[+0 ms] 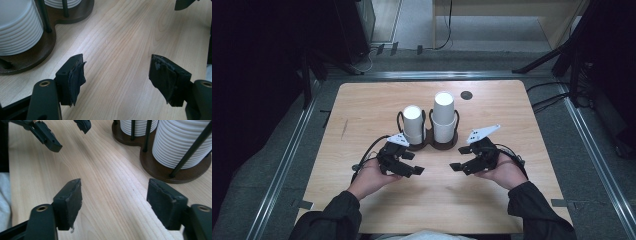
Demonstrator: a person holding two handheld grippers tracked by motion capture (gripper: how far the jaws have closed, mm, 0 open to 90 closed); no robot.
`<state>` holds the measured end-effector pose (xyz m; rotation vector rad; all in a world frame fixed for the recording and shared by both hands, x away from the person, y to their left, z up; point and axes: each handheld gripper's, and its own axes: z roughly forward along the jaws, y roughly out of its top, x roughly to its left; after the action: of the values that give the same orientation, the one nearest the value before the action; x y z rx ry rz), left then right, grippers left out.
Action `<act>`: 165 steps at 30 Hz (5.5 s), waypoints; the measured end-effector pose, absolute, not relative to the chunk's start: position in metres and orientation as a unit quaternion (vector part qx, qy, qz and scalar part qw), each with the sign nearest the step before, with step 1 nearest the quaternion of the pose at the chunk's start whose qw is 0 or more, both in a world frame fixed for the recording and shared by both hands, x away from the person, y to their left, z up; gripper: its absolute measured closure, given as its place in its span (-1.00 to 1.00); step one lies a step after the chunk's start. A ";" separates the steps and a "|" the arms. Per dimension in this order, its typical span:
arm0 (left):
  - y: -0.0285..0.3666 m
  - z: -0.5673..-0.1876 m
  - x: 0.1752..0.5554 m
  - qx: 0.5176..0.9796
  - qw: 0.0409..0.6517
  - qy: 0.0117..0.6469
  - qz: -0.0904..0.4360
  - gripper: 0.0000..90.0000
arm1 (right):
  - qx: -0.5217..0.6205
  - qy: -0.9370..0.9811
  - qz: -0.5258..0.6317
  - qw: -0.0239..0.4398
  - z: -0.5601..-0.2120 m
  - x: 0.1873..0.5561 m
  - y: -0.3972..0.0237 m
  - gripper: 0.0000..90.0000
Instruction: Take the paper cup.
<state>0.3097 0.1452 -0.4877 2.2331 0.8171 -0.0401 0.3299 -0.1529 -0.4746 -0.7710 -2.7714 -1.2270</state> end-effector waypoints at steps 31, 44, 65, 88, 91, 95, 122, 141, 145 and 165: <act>0.152 -0.477 0.310 0.875 0.376 0.304 -0.010 -0.31 | -0.251 -0.889 -0.382 0.004 -0.446 0.351 -0.175 -0.12; 0.151 -0.475 0.308 0.878 0.373 0.299 -0.018 -0.32 | -0.247 -0.896 -0.370 -0.011 -0.412 0.377 -0.180 -0.20; 0.150 -0.477 0.308 0.882 0.368 0.293 -0.031 -0.33 | -0.239 -0.906 -0.348 -0.021 -0.378 0.422 -0.154 -0.27; 0.154 -0.475 0.307 0.881 0.373 0.290 -0.031 -0.33 | -0.207 -0.931 -0.298 -0.026 -0.368 0.457 -0.105 -0.46; 0.155 -0.474 0.306 0.880 0.377 0.289 -0.032 -0.34 | -0.203 -0.933 -0.296 -0.024 -0.368 0.460 -0.099 -0.47; 0.155 -0.474 0.306 0.880 0.380 0.285 -0.034 -0.37 | -0.201 -0.935 -0.293 -0.023 -0.368 0.462 -0.095 -0.47; 0.157 -0.476 0.307 0.877 0.375 0.298 -0.039 -0.47 | -0.201 -0.946 -0.254 -0.025 -0.358 0.463 -0.079 -0.34; 0.159 -0.478 0.310 0.880 0.370 0.296 -0.039 -0.48 | -0.213 -0.942 -0.259 -0.026 -0.329 0.457 -0.082 -0.34; 0.160 -0.477 0.310 0.879 0.371 0.298 -0.038 -0.49 | -0.216 -0.940 -0.262 -0.027 -0.320 0.455 -0.083 -0.33; 0.165 -0.475 0.313 0.874 0.380 0.301 -0.033 -0.50 | -0.203 -0.940 -0.269 -0.047 -0.266 0.438 -0.088 -0.33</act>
<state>0.3125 0.1651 -0.4752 2.2325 0.7680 -0.0844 0.4385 -0.0885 -0.2659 -0.6563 -3.0459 -0.8720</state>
